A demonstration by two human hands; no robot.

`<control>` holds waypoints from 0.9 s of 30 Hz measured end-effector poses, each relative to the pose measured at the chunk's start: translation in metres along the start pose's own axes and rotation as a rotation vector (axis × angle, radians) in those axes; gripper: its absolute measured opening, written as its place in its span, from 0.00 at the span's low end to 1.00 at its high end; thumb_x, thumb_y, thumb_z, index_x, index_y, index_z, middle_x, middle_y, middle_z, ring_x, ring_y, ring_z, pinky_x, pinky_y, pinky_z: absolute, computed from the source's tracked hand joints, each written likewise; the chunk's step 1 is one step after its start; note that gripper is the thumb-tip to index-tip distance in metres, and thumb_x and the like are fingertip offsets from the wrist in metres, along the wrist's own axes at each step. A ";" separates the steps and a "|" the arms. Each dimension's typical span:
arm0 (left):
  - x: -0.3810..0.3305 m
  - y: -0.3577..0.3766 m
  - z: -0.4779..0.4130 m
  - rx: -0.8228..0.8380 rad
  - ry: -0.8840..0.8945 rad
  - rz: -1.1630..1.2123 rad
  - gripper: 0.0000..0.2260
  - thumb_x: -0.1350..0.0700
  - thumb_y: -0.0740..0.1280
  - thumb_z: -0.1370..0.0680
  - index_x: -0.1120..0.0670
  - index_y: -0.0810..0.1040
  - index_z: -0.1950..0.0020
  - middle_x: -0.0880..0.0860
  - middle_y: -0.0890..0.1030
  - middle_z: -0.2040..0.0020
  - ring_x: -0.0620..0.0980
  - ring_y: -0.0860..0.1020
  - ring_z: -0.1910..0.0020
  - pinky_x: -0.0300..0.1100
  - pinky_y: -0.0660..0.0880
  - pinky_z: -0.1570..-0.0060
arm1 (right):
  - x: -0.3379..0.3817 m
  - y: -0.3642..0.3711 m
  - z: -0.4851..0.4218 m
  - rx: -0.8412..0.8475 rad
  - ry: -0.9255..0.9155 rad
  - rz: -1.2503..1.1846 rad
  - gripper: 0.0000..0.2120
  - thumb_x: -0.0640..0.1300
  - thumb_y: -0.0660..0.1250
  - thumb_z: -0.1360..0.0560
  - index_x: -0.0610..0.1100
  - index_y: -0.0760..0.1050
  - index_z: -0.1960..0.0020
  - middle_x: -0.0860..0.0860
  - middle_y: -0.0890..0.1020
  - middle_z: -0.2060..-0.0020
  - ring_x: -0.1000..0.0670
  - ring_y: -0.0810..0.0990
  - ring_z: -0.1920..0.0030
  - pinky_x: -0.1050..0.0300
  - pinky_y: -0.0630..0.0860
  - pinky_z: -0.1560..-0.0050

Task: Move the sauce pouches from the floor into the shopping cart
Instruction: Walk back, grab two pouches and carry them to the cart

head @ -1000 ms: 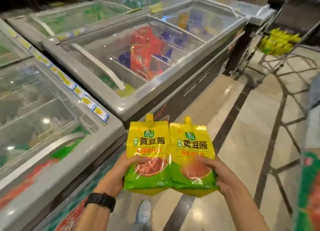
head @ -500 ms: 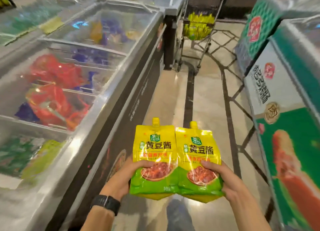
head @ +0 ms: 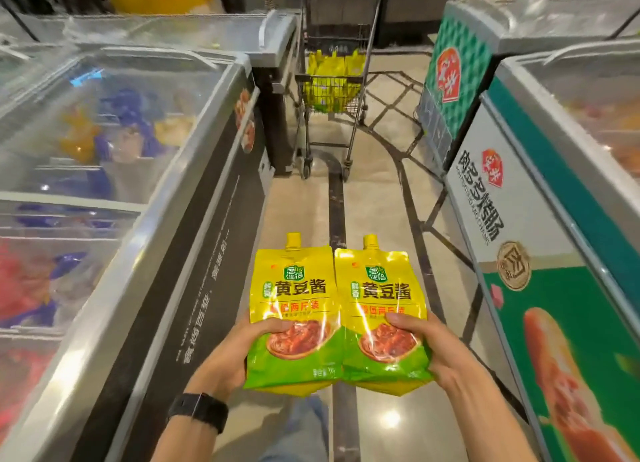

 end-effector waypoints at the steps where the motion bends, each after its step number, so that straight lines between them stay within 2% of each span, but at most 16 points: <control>1: -0.014 0.006 -0.023 0.016 -0.005 0.001 0.42 0.60 0.83 0.49 0.60 0.78 0.36 0.66 0.83 0.43 0.64 0.84 0.51 0.65 0.78 0.44 | 0.017 -0.002 -0.019 -0.003 -0.009 0.002 0.46 0.44 0.86 0.57 0.39 0.77 0.39 0.38 0.84 0.48 0.37 0.85 0.50 0.46 0.83 0.55; 3: -0.042 0.015 -0.074 0.038 -0.003 0.010 0.46 0.57 0.86 0.54 0.60 0.79 0.37 0.66 0.83 0.43 0.64 0.84 0.52 0.64 0.79 0.46 | 0.053 -0.007 -0.059 -0.018 -0.017 0.006 0.48 0.45 0.87 0.59 0.39 0.77 0.40 0.38 0.85 0.48 0.38 0.85 0.52 0.48 0.83 0.57; 7: -0.108 0.039 -0.173 0.086 0.005 -0.027 0.49 0.53 0.87 0.55 0.59 0.77 0.34 0.64 0.84 0.42 0.63 0.85 0.50 0.58 0.82 0.48 | 0.128 -0.016 -0.132 -0.063 -0.038 -0.007 0.49 0.45 0.87 0.62 0.40 0.78 0.42 0.39 0.85 0.50 0.39 0.86 0.53 0.47 0.83 0.57; 9: -0.140 0.058 -0.216 0.127 -0.007 -0.041 0.47 0.54 0.86 0.53 0.59 0.78 0.35 0.63 0.84 0.43 0.61 0.85 0.51 0.54 0.83 0.51 | 0.169 -0.019 -0.160 -0.087 -0.037 -0.025 0.46 0.44 0.87 0.64 0.41 0.79 0.46 0.40 0.86 0.54 0.40 0.86 0.58 0.47 0.84 0.62; 12: -0.185 0.090 -0.273 0.174 -0.026 -0.068 0.38 0.58 0.81 0.46 0.60 0.78 0.36 0.62 0.86 0.46 0.59 0.86 0.55 0.51 0.84 0.55 | 0.222 -0.030 -0.197 -0.110 -0.032 -0.016 0.38 0.41 0.84 0.52 0.39 0.78 0.43 0.42 0.87 0.59 0.43 0.86 0.63 0.51 0.83 0.68; 13: -0.199 0.100 -0.291 0.187 -0.028 -0.077 0.35 0.59 0.79 0.44 0.60 0.78 0.36 0.61 0.86 0.47 0.58 0.86 0.55 0.50 0.84 0.55 | 0.238 -0.035 -0.209 -0.117 -0.033 -0.018 0.39 0.42 0.84 0.52 0.38 0.77 0.42 0.42 0.87 0.59 0.43 0.86 0.63 0.53 0.82 0.69; 15: -0.224 0.120 -0.330 0.204 -0.021 -0.090 0.35 0.59 0.79 0.43 0.60 0.78 0.36 0.61 0.86 0.47 0.58 0.86 0.55 0.49 0.84 0.56 | 0.269 -0.048 -0.237 -0.147 -0.033 -0.030 0.49 0.46 0.87 0.64 0.37 0.78 0.44 0.41 0.87 0.59 0.43 0.86 0.63 0.54 0.81 0.70; 17: -0.247 0.140 -0.367 0.214 -0.015 -0.116 0.38 0.57 0.79 0.44 0.59 0.77 0.35 0.61 0.85 0.44 0.59 0.86 0.51 0.51 0.82 0.51 | 0.296 -0.063 -0.267 -0.153 -0.047 -0.055 0.54 0.46 0.86 0.70 0.36 0.78 0.44 0.40 0.87 0.59 0.42 0.86 0.63 0.54 0.81 0.70; 20: -0.275 0.171 -0.428 0.233 -0.003 -0.142 0.35 0.57 0.79 0.42 0.59 0.77 0.35 0.61 0.84 0.42 0.61 0.84 0.46 0.54 0.80 0.44 | 0.342 -0.091 -0.321 -0.137 -0.087 -0.101 0.51 0.44 0.85 0.72 0.40 0.77 0.49 0.41 0.87 0.62 0.43 0.86 0.65 0.52 0.81 0.72; 22: -0.293 0.192 -0.471 0.208 -0.014 -0.136 0.35 0.58 0.79 0.42 0.60 0.77 0.35 0.62 0.84 0.41 0.62 0.84 0.45 0.57 0.77 0.39 | 0.372 -0.114 -0.362 -0.128 -0.076 -0.104 0.51 0.45 0.85 0.73 0.40 0.78 0.50 0.41 0.87 0.62 0.43 0.86 0.65 0.52 0.81 0.72; 27: -0.343 0.239 -0.569 0.147 -0.014 -0.112 0.46 0.55 0.86 0.50 0.62 0.75 0.34 0.64 0.83 0.41 0.64 0.83 0.45 0.63 0.72 0.34 | 0.456 -0.160 -0.456 -0.094 -0.019 -0.071 0.52 0.45 0.86 0.69 0.41 0.78 0.45 0.40 0.87 0.57 0.41 0.86 0.61 0.51 0.82 0.68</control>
Point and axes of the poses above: each hand's wrist, its own z-axis away from the middle knuckle, its own y-axis out of the palm, x = y × z, the point moved 6 cm from there along -z, towards the middle knuckle
